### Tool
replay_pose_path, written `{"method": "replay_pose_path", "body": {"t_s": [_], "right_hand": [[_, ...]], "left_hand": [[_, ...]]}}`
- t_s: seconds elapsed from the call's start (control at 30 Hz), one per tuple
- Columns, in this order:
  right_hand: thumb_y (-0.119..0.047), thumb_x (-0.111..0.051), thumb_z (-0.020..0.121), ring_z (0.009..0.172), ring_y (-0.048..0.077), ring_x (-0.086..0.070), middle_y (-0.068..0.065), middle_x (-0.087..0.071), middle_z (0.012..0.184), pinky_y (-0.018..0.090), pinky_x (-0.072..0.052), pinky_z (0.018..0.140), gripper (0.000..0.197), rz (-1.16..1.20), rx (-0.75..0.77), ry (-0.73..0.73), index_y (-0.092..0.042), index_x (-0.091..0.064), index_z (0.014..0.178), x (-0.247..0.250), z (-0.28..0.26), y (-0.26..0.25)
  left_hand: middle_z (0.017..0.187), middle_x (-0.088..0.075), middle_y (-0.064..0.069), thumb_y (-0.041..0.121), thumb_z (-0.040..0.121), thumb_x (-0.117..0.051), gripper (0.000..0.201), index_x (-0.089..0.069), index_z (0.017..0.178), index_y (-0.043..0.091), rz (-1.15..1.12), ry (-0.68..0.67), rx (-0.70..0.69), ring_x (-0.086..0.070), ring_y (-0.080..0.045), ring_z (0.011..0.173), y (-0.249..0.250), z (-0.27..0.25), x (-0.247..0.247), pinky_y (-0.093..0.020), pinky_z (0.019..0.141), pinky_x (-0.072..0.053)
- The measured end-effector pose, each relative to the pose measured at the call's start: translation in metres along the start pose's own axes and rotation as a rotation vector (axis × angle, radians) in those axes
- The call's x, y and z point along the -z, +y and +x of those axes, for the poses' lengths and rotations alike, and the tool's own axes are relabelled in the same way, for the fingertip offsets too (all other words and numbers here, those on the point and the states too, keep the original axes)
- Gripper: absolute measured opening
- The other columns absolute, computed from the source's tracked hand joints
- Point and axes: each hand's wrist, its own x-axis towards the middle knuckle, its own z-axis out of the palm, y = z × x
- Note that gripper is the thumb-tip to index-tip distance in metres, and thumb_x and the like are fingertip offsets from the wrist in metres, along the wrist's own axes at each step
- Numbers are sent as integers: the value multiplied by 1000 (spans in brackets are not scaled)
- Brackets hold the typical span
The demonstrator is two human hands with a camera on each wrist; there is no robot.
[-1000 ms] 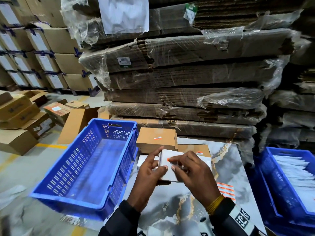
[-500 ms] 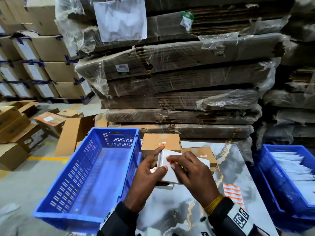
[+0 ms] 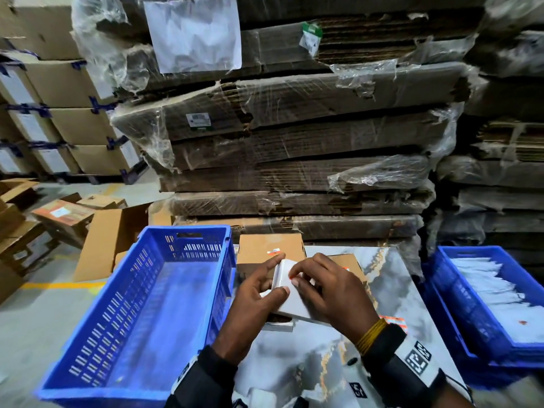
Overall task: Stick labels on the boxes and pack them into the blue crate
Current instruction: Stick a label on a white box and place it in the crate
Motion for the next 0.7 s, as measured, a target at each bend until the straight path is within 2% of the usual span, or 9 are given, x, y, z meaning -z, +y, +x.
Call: {"method": "replay_pose_path", "body": {"t_s": [0.1,0.2,0.27,0.4,0.63,0.7], "right_hand": [[-39,-53,92,71,9,-53,-11,-50,90,27,-45,55,9,-64,15,-81,-33,-57,97,4,7,3],[-36,-51,92,74,16,-55,-10,-50,95,34,-48,59,8,-56,4,-163,-31,-54,99,8,13,2],[-32,-55,93,76,17,-55,-10,-51,98,36,-49,62,6,-22,-17,-201,-30,-54,99,10,15,3],[-25,-56,94,77,16,-54,-10,-50,98,32,-49,64,8,14,-32,-251,-31,-52,98,12,19,5],[-22,-56,94,79,16,-55,-11,-49,100,29,-49,63,12,28,-34,-259,-31,-51,100,15,20,9],[-23,-57,94,79,15,-55,-12,-49,99,32,-49,63,12,57,-24,-237,-33,-52,100,15,20,11]], "left_hand": [[103,-72,-11,-1,94,-55,56,-52,137,35,4,-21,15,-67,-19,84,-1,2,-1,-47,76,-58],[96,-70,-4,-2,94,-54,56,-53,136,35,10,-20,23,-66,-14,79,-1,4,0,-38,71,-56],[99,-68,-5,0,94,-56,56,-54,135,39,16,-18,25,-66,-15,82,-2,4,0,-40,72,-57],[80,-64,3,2,94,-55,55,-53,134,41,45,-12,31,-63,-16,77,1,4,-1,-51,78,-56],[87,-67,-6,0,95,-53,52,-53,133,36,23,-15,27,-66,-16,78,3,5,-5,-51,78,-58],[86,-68,-7,-1,95,-52,52,-53,132,35,13,-13,27,-65,-16,77,4,5,-5,-50,78,-57]]}}
